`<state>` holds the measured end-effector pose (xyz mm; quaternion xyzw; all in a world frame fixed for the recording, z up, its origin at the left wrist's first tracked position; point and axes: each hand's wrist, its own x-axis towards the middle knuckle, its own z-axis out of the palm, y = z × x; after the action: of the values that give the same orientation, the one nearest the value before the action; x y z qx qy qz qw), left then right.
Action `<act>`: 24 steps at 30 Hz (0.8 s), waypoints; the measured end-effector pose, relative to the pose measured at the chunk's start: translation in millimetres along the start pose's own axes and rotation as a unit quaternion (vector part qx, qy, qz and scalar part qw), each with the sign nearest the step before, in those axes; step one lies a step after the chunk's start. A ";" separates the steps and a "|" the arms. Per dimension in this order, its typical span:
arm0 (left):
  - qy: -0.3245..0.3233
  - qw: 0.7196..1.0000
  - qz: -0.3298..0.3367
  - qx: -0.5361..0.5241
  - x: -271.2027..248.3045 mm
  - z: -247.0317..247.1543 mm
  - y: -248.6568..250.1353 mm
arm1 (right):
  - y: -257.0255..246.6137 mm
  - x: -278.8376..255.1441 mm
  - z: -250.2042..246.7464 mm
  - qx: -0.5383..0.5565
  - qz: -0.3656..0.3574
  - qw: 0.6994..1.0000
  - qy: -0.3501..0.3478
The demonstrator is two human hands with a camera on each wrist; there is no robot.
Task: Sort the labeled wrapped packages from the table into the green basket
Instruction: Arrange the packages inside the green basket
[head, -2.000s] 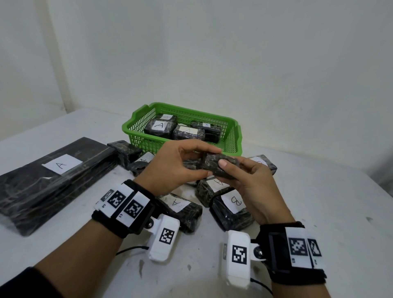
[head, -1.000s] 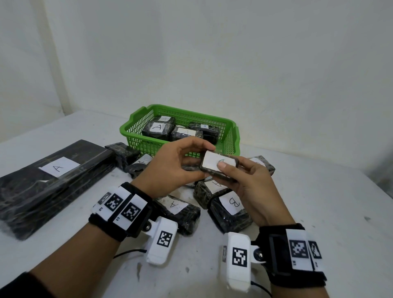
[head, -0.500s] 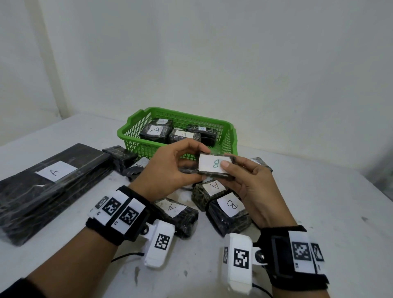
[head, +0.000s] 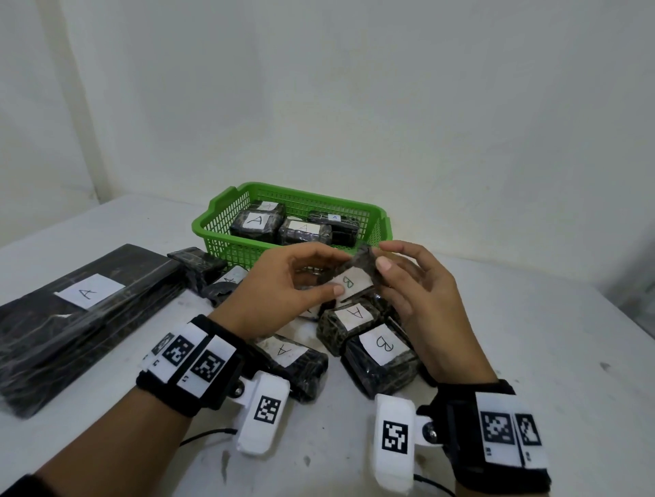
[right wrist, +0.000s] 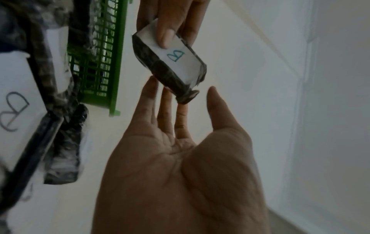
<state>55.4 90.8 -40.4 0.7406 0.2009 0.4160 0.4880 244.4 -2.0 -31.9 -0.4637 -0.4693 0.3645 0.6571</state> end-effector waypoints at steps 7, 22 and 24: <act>-0.037 0.998 0.020 -0.038 -0.9 7.8 -6.8 | 2.7 -0.3 8.0 0.067 0.139 0.985 -0.078; -0.003 0.993 0.092 0.079 0.0 5.6 -0.9 | 8.5 3.5 6.0 0.030 0.105 0.993 -0.055; -0.008 0.991 0.099 0.089 -0.6 6.2 0.7 | 8.5 2.4 9.5 0.018 0.102 0.993 -0.058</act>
<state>60.0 86.7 -41.2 0.8007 0.1593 0.4365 0.3782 235.6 5.3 -38.1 -0.4755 -0.4504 0.4642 0.5963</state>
